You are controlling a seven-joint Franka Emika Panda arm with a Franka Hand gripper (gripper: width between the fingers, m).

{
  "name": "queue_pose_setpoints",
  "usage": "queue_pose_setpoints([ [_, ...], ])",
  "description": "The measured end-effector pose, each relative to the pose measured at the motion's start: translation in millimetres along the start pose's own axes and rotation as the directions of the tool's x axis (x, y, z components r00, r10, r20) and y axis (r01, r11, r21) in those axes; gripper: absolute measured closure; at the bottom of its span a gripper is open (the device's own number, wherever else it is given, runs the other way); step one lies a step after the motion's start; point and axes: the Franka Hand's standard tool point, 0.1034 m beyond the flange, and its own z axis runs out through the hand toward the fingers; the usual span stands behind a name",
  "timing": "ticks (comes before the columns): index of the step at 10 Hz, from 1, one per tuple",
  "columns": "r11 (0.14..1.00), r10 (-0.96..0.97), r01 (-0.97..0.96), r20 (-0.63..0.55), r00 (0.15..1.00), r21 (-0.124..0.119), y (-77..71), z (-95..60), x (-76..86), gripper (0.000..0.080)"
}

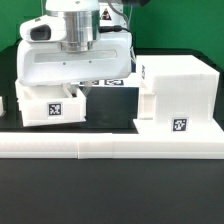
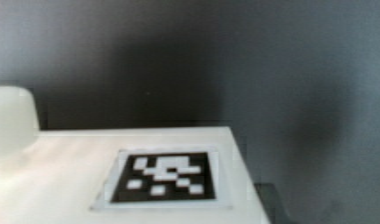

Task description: Assemble drawer

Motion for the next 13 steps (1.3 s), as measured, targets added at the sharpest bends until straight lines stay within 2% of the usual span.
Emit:
queue_pose_setpoints([
  [1, 1.000, -0.022, 0.022, 0.002, 1.000, -0.001, 0.3, 0.6, -0.6, 0.0757],
  [3, 0.979, -0.201, 0.201, 0.008, 0.980, -0.009, 0.4, 1.5, -0.7, 0.0757],
  [4, 0.944, -0.330, 0.330, 0.016, 0.944, -0.014, -7.2, 2.9, 1.5, 0.0757],
  [5, 0.886, -0.463, 0.464, 0.025, 0.886, -0.016, -14.3, 3.3, 4.2, 0.0757],
  [7, 0.786, -0.617, 0.618, 0.038, 0.786, -0.016, -18.7, 2.4, 6.3, 0.0757],
  [10, 0.654, -0.756, 0.757, 0.047, 0.653, -0.013, -14.8, 1.4, 5.6, 0.0757],
  [12, 0.546, -0.836, 0.838, 0.058, 0.545, -0.007, -12.5, 2.0, 4.4, 0.0757],
  [13, 0.465, -0.884, 0.886, 0.067, 0.463, 0.003, -13.4, 3.8, 6.8, 0.0757],
])
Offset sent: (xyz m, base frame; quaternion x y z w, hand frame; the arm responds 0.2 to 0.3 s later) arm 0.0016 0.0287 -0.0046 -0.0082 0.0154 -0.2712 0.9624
